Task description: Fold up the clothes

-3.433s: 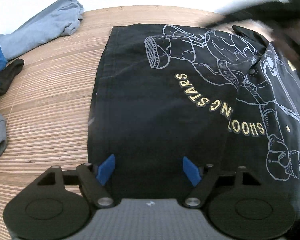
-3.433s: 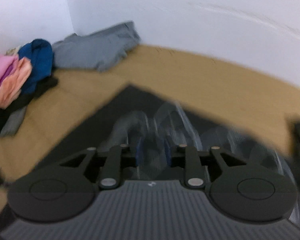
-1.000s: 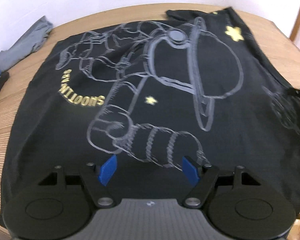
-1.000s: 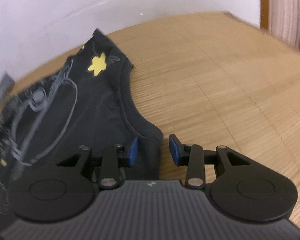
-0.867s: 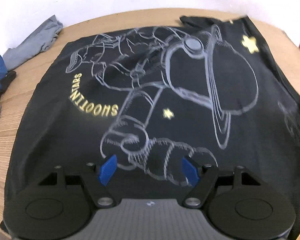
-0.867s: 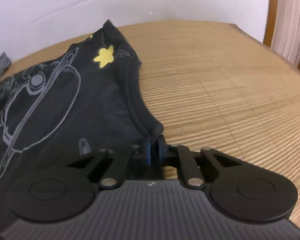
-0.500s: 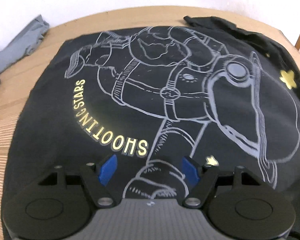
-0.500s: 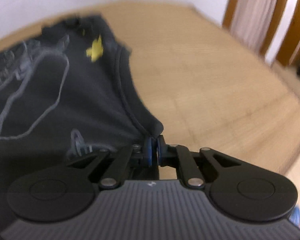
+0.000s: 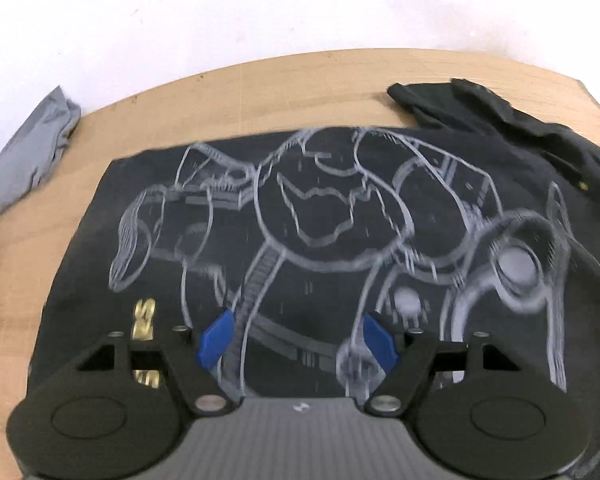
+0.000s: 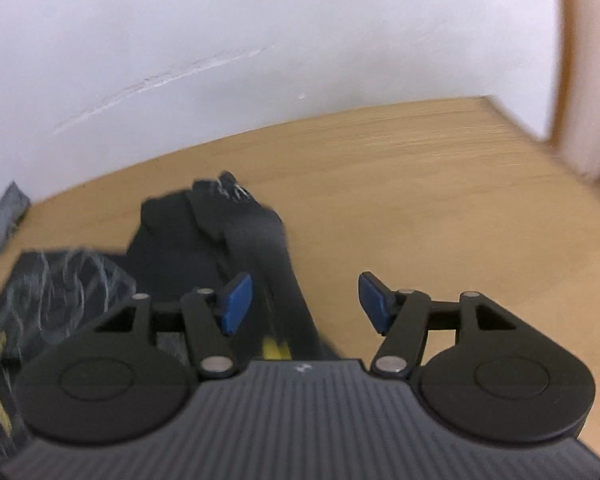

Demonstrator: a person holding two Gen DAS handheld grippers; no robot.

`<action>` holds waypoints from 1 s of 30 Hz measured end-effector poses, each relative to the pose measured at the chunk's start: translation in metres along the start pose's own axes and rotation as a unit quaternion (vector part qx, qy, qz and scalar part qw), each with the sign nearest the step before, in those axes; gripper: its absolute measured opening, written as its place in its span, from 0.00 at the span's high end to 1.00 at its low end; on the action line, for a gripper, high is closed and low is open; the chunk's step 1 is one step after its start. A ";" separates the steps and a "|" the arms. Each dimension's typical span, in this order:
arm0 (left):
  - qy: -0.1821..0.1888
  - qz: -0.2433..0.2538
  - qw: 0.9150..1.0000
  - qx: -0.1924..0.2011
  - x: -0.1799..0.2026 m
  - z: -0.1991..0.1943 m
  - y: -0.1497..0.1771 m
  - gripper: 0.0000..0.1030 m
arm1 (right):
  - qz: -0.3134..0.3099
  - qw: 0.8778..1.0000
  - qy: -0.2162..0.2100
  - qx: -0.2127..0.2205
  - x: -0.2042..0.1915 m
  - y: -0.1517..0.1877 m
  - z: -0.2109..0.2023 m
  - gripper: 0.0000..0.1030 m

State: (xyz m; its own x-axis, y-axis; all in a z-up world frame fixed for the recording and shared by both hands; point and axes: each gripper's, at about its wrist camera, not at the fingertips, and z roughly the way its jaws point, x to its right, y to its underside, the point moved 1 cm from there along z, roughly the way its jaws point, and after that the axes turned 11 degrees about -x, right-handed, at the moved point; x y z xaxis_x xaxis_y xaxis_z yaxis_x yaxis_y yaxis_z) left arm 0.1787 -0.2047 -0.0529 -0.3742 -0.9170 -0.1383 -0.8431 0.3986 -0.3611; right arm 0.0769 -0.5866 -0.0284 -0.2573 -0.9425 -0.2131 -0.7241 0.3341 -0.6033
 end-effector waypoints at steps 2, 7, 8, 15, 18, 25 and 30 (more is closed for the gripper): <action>-0.007 0.001 1.000 -0.002 0.005 0.008 -0.012 0.28 | -0.002 1.000 -0.004 -0.016 -0.006 -0.043 0.043 0.40; -0.009 -0.014 1.000 -0.019 0.013 0.031 -0.029 0.28 | -0.053 0.994 -0.056 -0.078 -0.039 -0.111 0.138 0.40; -0.006 -0.019 1.000 -0.023 0.015 0.035 -0.032 0.28 | -0.067 0.992 -0.061 -0.087 -0.050 -0.117 0.152 0.40; 0.008 -0.047 0.998 -0.037 0.011 0.046 -0.032 0.28 | -0.137 0.984 -0.046 -0.104 -0.087 -0.135 0.216 0.40; 0.007 -0.049 0.998 -0.036 0.009 0.046 -0.032 0.28 | -0.148 0.986 -0.052 -0.057 -0.083 -0.135 0.202 0.40; 0.017 -0.059 0.997 -0.035 0.007 0.049 -0.030 0.27 | -0.233 0.966 -0.053 -0.099 -0.088 -0.123 0.206 0.79; 0.026 -0.065 0.997 -0.035 0.002 0.052 -0.029 0.24 | -0.241 0.969 0.006 -0.055 -0.084 -0.141 0.194 0.94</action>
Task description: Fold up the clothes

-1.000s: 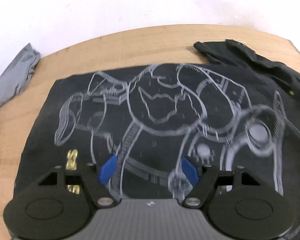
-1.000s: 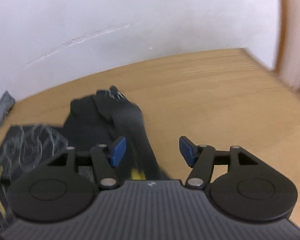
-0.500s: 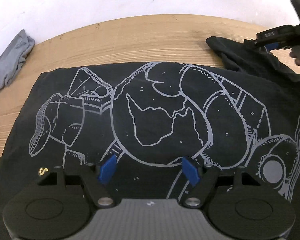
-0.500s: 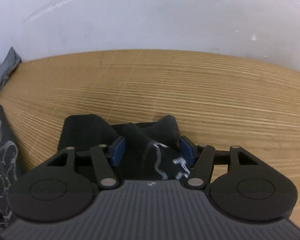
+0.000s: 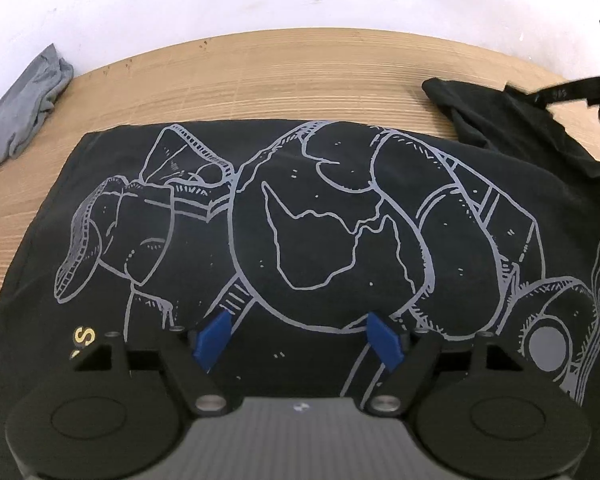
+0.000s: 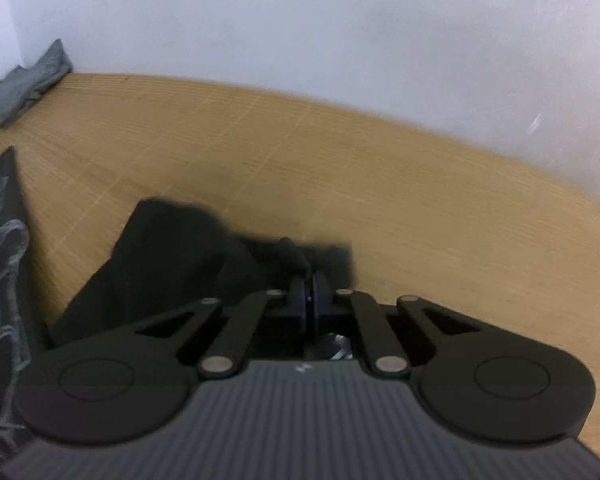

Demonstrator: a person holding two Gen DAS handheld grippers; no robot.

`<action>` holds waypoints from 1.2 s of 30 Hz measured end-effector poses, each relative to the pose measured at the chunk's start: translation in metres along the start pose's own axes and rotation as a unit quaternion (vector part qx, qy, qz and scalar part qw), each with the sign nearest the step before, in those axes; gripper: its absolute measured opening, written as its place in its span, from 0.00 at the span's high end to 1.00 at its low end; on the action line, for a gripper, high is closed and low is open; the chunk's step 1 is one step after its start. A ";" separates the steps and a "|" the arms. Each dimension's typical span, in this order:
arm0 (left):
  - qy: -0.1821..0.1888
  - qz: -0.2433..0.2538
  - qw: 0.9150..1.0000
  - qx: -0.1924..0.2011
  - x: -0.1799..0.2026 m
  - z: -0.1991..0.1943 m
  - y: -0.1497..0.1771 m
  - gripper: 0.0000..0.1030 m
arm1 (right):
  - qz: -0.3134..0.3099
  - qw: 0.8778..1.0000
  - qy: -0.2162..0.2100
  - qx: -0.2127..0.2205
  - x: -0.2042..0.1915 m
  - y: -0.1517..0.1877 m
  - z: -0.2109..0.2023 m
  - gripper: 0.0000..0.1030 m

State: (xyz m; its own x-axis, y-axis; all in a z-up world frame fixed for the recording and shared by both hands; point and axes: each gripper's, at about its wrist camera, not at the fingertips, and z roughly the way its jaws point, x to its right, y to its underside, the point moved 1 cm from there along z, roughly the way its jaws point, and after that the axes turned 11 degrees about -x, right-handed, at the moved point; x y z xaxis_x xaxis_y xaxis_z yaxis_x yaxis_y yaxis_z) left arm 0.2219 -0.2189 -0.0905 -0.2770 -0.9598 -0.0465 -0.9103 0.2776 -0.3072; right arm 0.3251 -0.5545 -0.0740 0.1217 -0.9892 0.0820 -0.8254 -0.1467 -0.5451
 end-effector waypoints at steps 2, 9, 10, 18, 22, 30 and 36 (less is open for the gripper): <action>0.001 -0.003 1.000 0.002 0.000 0.000 0.001 0.23 | 0.038 0.997 0.062 0.023 0.023 -0.014 -0.004 0.94; 0.001 -0.009 1.000 0.004 0.000 0.001 0.002 0.21 | 0.161 0.969 0.186 0.035 0.087 -0.017 0.011 0.92; 0.001 -0.010 1.000 0.004 0.000 0.001 0.002 0.21 | 0.176 0.972 0.153 0.024 0.091 -0.013 0.012 0.91; -0.008 -0.004 1.000 0.006 0.002 0.001 0.001 0.20 | 0.140 0.990 0.021 0.017 0.075 0.001 -0.013 0.70; -0.005 -0.004 1.000 0.007 0.000 0.001 0.001 0.19 | 0.083 0.995 0.022 0.052 0.052 0.014 -0.041 0.69; -0.004 -0.007 1.000 0.010 0.000 0.000 0.004 0.18 | -0.024 0.997 0.077 -0.020 0.041 0.046 -0.007 0.66; -0.013 0.005 1.000 0.009 0.003 -0.005 0.008 0.22 | 0.136 0.984 0.114 0.000 0.092 0.067 -0.051 0.65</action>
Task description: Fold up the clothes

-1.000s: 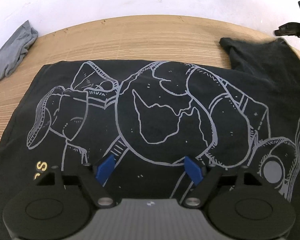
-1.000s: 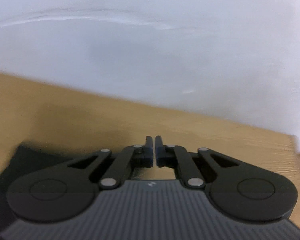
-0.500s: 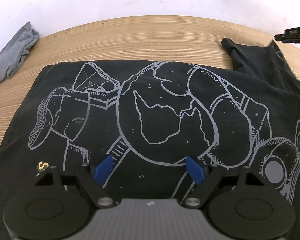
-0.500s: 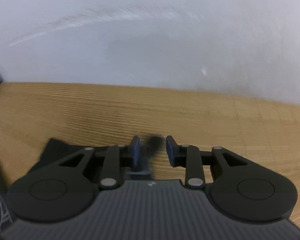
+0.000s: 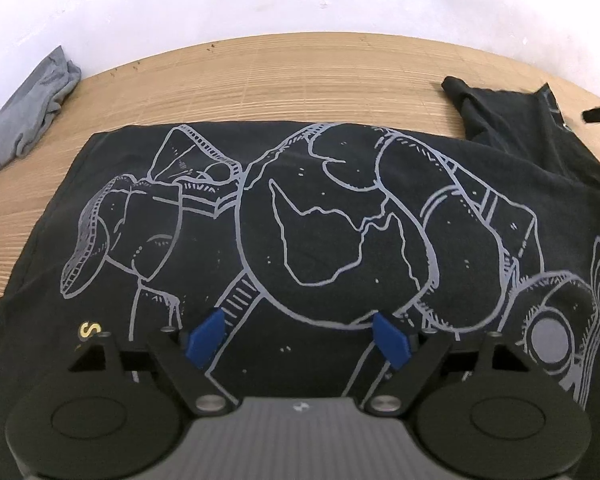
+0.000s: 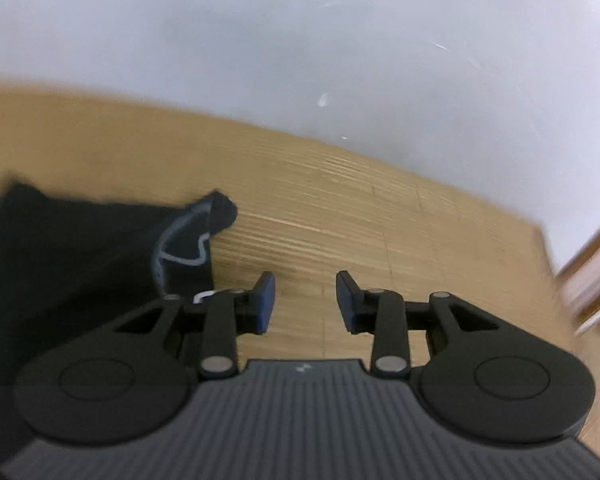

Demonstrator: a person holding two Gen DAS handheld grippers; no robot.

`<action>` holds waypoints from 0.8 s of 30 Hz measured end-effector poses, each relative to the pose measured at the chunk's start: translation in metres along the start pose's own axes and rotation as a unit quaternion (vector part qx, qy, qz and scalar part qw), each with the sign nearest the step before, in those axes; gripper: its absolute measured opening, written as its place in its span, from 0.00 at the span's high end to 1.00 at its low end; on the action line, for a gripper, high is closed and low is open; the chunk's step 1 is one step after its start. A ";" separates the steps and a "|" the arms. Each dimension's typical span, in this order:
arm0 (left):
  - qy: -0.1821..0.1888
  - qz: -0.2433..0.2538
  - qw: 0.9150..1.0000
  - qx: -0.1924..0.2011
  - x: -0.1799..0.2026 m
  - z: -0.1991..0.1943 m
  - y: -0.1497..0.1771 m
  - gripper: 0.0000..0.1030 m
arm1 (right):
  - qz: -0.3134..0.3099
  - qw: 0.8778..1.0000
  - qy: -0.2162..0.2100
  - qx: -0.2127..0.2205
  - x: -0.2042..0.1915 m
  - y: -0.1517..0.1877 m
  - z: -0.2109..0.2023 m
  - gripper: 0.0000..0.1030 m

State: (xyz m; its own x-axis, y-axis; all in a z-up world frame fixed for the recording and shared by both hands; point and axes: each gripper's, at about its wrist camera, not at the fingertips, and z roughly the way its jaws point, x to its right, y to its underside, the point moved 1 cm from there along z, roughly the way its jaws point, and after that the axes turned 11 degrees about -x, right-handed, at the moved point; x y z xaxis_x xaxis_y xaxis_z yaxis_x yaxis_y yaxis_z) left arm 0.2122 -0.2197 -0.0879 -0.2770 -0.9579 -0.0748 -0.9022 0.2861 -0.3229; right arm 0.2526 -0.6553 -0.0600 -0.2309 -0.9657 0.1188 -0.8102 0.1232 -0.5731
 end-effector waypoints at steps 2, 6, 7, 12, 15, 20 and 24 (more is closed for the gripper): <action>0.003 0.006 1.000 -0.001 0.001 -0.003 0.006 0.23 | 0.029 0.996 -0.088 -0.012 0.020 0.023 -0.027 0.60; 0.006 0.008 1.000 0.000 0.001 -0.006 0.017 0.23 | 0.033 0.987 -0.152 -0.033 0.047 0.078 -0.062 0.57; 0.004 0.006 1.000 -0.001 0.001 -0.007 0.018 0.23 | 0.034 0.987 -0.149 -0.040 0.051 0.086 -0.060 0.56; -0.013 0.005 1.000 -0.006 -0.002 -0.013 0.024 0.23 | 0.073 0.976 -0.200 -0.050 0.047 0.120 -0.058 0.55; -0.030 0.007 1.000 -0.008 -0.002 -0.016 0.030 0.23 | 0.035 0.985 -0.164 -0.043 0.029 0.120 -0.058 0.92; -0.045 -0.005 0.999 -0.016 -0.003 -0.018 0.039 0.23 | -0.028 0.998 -0.043 -0.037 -0.008 0.093 -0.030 0.97; -0.056 -0.017 0.998 -0.017 -0.009 -0.024 0.052 0.23 | -0.061 0.994 0.091 -0.002 -0.007 0.073 -0.009 0.97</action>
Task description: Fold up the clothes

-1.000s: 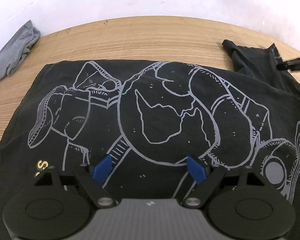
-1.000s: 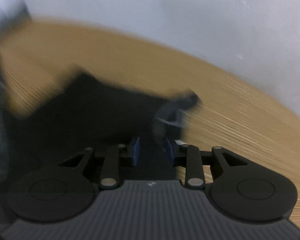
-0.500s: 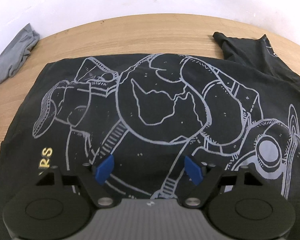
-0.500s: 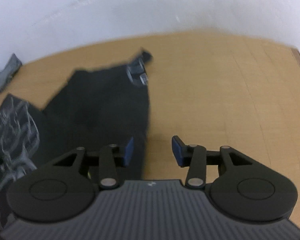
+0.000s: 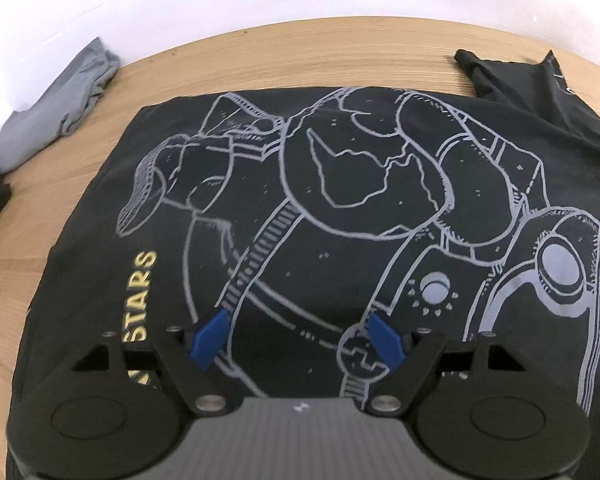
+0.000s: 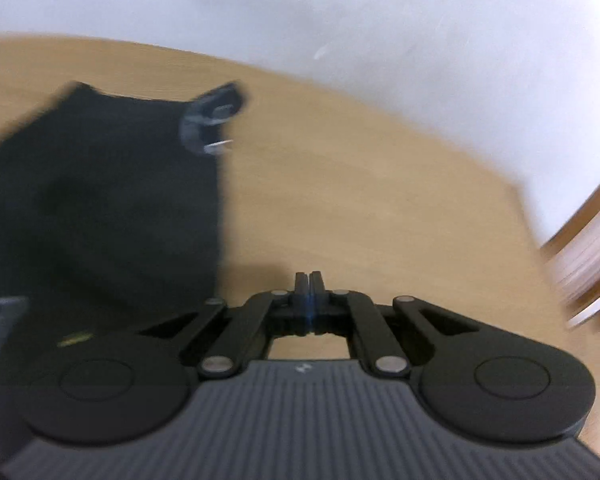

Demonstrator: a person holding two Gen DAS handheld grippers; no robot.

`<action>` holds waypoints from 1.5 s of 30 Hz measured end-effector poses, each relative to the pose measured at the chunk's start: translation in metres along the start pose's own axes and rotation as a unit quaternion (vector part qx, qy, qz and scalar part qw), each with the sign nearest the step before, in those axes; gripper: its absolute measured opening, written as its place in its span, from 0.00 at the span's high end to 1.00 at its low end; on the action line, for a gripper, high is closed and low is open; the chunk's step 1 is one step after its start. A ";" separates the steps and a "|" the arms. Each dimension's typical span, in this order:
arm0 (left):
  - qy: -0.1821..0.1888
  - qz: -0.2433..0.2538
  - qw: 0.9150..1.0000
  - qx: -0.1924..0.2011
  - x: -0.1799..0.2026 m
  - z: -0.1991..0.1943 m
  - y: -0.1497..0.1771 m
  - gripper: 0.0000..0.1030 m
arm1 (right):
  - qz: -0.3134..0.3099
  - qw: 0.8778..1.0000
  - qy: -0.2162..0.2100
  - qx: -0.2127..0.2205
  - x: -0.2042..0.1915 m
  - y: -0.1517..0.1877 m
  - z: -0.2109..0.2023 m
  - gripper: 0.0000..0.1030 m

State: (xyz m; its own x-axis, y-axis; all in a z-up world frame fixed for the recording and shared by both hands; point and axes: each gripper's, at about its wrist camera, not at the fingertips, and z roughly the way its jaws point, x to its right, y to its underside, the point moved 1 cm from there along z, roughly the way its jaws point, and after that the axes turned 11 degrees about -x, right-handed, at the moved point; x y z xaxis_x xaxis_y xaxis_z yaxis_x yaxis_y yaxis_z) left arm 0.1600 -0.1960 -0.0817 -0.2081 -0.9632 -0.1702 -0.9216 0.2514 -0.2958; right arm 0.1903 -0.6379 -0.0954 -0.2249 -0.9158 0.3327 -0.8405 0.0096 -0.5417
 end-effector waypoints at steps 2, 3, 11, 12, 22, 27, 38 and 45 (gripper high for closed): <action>-0.009 -0.005 1.000 0.001 -0.004 -0.005 0.009 0.24 | 0.054 0.996 -0.068 -0.007 0.010 -0.008 0.001 0.96; -0.012 -0.007 1.000 0.002 -0.006 -0.008 0.013 0.24 | 0.081 0.992 -0.100 -0.006 0.016 -0.009 -0.003 0.95; 0.017 -0.004 1.000 -0.003 -0.026 -0.029 0.057 0.24 | 0.068 0.972 -0.225 -0.013 -0.030 0.045 -0.111 0.86; 0.022 0.003 1.000 0.001 -0.028 -0.032 0.064 0.24 | 0.049 0.971 -0.232 -0.025 -0.042 0.062 -0.126 0.83; 0.060 0.057 0.996 0.019 -0.079 -0.051 0.170 0.24 | 0.120 0.960 -0.249 -0.050 -0.167 0.246 -0.252 0.72; 0.067 0.055 0.996 0.014 -0.119 -0.059 0.228 0.20 | 0.161 0.965 -0.207 -0.023 -0.196 0.312 -0.290 0.71; 0.034 0.046 0.998 0.008 -0.135 -0.072 0.260 0.22 | 0.295 0.953 -0.064 -0.001 -0.130 0.385 -0.315 0.52; 0.073 0.069 0.995 0.011 -0.098 -0.090 0.266 0.25 | 0.326 0.940 -0.102 0.014 -0.121 0.407 -0.292 0.43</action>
State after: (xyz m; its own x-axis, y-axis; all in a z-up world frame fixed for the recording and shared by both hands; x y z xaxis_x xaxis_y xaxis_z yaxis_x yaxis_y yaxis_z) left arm -0.0940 -0.0436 -0.0587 -0.3783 -0.9229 -0.0722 -0.8741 0.3818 -0.3002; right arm -0.2685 -0.4058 -0.1304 -0.5853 -0.7773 -0.2306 -0.5431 0.5871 -0.6003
